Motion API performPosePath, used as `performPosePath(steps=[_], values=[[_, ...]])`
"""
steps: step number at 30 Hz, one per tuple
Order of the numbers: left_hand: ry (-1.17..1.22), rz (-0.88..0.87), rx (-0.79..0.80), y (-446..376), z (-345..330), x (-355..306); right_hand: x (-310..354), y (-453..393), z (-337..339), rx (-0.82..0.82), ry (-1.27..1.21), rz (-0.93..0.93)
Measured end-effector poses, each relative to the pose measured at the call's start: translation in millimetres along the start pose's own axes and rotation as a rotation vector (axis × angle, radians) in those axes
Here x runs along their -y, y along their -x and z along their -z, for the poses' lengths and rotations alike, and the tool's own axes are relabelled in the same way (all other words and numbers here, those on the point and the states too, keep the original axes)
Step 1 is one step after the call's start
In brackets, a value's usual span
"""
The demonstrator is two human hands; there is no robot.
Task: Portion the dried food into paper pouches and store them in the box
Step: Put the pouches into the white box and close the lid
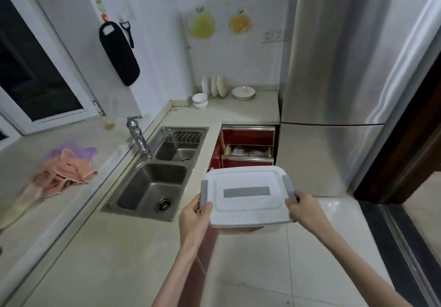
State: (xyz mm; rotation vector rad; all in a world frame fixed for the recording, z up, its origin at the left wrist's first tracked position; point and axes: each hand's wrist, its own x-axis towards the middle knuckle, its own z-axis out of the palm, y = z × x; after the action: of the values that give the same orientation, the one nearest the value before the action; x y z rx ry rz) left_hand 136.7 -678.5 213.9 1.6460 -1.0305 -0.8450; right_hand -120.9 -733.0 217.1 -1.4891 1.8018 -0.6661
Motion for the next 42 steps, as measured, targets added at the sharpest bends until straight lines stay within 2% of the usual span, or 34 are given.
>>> performPosePath(steps=[8, 13, 17, 24, 30, 37, 42], values=[[0.001, 0.117, -0.079, -94.3, -23.0, 14.3, 25.5, -109.1, -25.8, 0.108, 0.037, 0.035], [-0.038, 0.14, -0.071, -176.8, -43.8, 21.0, 39.1, -187.6, -43.3, 0.127, 0.042, -0.002], [-0.055, 0.122, -0.011, -252.8, -62.2, 9.0, 58.8, -250.7, -48.0, 0.098, 0.015, -0.051], [-0.05, 0.112, 0.182, -374.2, -93.1, -1.9, 76.3, -344.2, -57.7, 0.018, -0.036, -0.149], [-0.066, 0.119, 0.302, -450.6, -124.7, 6.0, 80.4, -414.5, -58.8, 0.053, -0.027, -0.2], [-0.072, 0.206, 0.195, -559.3, -155.8, 7.8, 104.9, -549.8, -78.6, 0.123, -0.038, -0.155], [-0.091, 0.23, 0.043, -637.4, -163.6, -2.8, 141.5, -652.3, -95.4, 0.261, -0.016, -0.111]])
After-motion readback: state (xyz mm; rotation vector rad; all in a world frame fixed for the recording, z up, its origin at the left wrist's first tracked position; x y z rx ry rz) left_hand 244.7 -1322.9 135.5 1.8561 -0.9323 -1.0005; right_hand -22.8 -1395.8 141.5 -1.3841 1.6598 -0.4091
